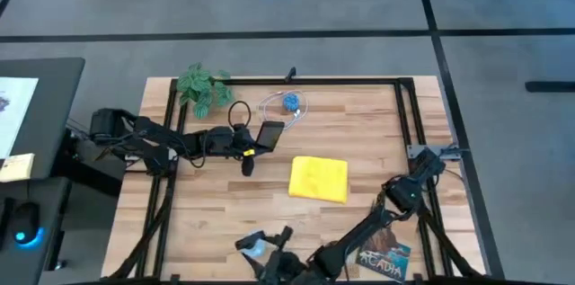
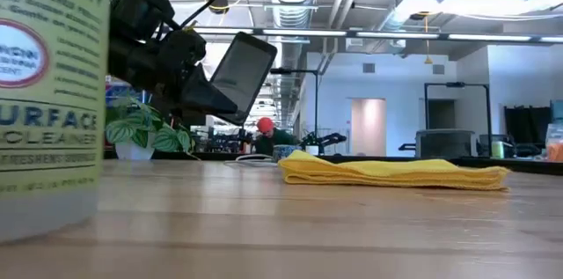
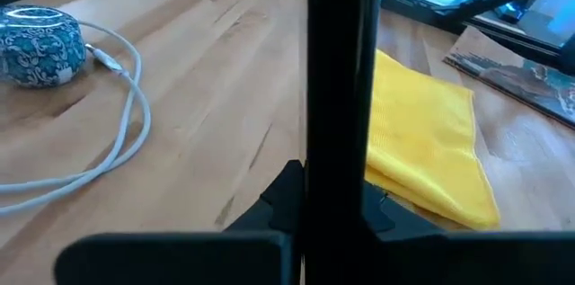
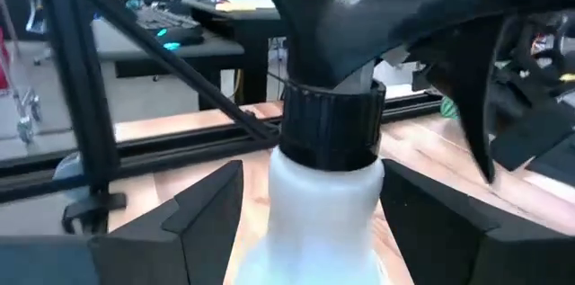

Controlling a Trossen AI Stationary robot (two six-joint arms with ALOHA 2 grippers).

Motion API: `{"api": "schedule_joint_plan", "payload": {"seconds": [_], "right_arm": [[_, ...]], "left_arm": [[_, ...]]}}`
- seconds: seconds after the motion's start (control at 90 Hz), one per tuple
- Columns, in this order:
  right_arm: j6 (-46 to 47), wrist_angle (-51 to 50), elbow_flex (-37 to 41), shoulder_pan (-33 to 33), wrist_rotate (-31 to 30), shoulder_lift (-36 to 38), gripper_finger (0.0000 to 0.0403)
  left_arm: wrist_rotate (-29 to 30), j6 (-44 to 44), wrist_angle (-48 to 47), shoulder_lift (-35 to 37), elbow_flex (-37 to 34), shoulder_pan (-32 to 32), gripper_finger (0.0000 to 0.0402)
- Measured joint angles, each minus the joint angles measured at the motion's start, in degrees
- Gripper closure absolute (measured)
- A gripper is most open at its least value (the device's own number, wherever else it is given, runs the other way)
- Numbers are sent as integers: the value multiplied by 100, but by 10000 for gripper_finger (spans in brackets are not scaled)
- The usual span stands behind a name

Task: Apply microfiber cloth
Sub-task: Spray the front of the cellphone using the cleaning bottle

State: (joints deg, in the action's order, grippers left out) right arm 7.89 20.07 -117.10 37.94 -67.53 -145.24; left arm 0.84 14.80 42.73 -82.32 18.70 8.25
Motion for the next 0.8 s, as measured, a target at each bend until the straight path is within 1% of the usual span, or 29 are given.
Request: {"api": "schedule_joint_plan", "payload": {"seconds": [0.133,0.211,0.3,0.411,0.522,0.567,0.611,0.744,0.8], "right_arm": [[32,-6,-63,-126,-45,-51,159],[105,20,-70,-175,-56,-43,167],[109,4,-70,-173,-53,-41,196],[108,-2,-70,-96,-54,-30,259],[81,-131,-70,24,6,11,260],[190,-505,-70,79,59,100,260],[494,-1138,-68,124,204,248,260],[2075,-3853,-70,193,1045,891,260],[2490,-4834,-66,241,1197,1091,260]], "left_arm": [[-33,-23,-6,0,0,0,388],[-36,-23,-6,0,0,0,388],[-37,-23,-6,0,0,0,388],[-36,-19,-16,0,0,0,388],[-87,11,-49,0,0,0,388],[-145,74,-49,0,0,0,388],[-209,135,-46,0,0,-19,388],[-215,227,40,0,0,-197,388],[-217,237,128,0,0,-284,388]]}}
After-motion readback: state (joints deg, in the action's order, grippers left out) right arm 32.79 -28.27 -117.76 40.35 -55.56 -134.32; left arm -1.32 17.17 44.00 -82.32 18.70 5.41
